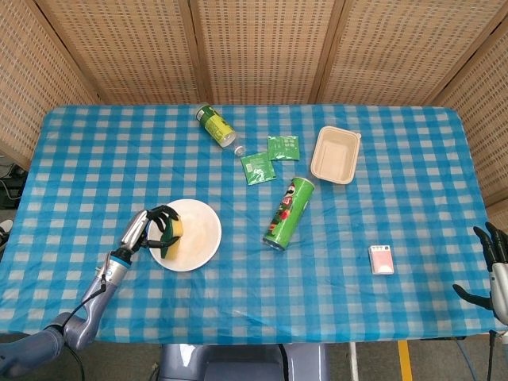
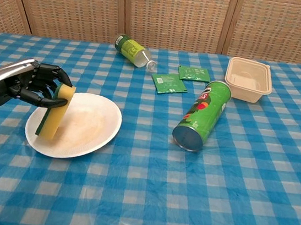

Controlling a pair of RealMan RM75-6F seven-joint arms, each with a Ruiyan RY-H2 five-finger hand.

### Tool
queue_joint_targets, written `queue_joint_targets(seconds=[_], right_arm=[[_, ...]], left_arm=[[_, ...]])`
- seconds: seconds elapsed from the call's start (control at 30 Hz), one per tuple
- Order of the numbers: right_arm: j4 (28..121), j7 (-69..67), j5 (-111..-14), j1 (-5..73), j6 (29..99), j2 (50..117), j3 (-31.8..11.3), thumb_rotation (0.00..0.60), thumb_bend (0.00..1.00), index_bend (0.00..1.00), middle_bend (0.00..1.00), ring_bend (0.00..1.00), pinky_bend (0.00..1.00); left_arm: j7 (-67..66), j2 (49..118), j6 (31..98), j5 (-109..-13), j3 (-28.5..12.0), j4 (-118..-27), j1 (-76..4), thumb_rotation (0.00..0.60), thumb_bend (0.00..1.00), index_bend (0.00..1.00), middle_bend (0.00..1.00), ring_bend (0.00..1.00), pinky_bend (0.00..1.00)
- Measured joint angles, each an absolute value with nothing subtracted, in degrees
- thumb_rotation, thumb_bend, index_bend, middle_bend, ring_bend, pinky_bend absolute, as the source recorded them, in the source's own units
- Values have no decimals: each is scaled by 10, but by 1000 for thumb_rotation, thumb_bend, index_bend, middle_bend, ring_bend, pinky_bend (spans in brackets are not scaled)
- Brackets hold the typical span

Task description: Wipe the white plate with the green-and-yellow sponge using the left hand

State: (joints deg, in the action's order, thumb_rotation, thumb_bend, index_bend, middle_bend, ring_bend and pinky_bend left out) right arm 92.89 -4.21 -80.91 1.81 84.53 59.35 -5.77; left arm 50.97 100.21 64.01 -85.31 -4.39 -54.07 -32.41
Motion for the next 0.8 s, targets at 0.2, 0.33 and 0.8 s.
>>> queue_joint_targets(seconds=[0.2, 0.33, 0.8], right_arm=[[929, -44, -807, 18, 845, 593, -58, 600, 0, 23, 0, 0, 0], [928, -46, -807, 17, 845, 593, -58, 600, 0, 23, 0, 0, 0], [929, -53, -809, 16, 848, 590, -58, 600, 0, 23, 0, 0, 0]], left_arm=[[498, 1019, 638, -864, -32, -520, -326, 600, 378, 488, 412, 488, 537], [492, 1032, 638, -868, -23, -500, -323, 600, 381, 490, 412, 488, 537], [502, 1049, 648, -874, -20, -480, -320, 600, 382, 489, 413, 488, 537]])
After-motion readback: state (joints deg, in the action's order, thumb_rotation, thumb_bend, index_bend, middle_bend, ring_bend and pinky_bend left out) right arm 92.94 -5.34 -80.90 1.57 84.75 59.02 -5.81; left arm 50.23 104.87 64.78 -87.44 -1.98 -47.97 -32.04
